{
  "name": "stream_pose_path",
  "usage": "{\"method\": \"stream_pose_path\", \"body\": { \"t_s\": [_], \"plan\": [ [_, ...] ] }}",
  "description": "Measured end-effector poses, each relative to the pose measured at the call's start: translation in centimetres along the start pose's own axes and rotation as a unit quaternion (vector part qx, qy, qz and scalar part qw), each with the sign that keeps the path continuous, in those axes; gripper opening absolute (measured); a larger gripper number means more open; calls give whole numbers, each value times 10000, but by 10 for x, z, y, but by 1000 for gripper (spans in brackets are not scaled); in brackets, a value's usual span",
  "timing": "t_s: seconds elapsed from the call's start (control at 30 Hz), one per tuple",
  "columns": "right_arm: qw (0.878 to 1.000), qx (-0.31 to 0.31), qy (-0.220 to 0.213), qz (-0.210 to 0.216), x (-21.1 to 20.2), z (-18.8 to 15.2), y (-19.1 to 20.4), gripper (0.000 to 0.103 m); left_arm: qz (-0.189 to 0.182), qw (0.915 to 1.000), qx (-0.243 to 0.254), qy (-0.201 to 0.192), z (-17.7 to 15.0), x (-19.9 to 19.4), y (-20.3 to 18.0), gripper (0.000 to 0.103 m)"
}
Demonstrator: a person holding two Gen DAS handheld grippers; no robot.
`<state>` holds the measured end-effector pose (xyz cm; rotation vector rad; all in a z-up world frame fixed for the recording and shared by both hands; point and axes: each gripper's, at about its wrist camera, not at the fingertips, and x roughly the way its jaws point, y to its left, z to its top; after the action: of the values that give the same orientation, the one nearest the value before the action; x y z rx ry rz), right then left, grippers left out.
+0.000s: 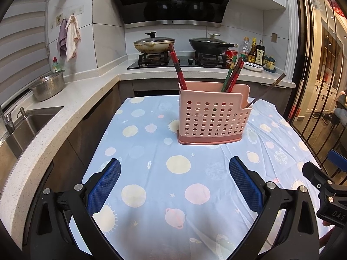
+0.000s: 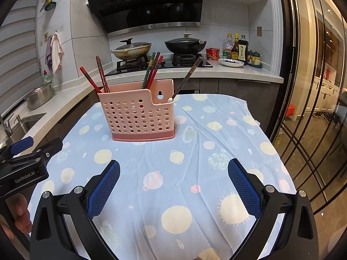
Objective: Organize utensils
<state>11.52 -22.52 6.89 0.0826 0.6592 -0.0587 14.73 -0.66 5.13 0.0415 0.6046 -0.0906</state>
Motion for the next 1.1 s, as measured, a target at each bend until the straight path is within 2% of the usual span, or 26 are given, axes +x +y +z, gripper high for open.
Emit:
{"method": "stream_pose_path", "body": {
  "t_s": [1.1],
  "plan": [
    [10000, 46, 35, -40, 2, -2, -1, 96, 69, 10000, 42, 39, -1, 3, 2, 96]
  ]
}}
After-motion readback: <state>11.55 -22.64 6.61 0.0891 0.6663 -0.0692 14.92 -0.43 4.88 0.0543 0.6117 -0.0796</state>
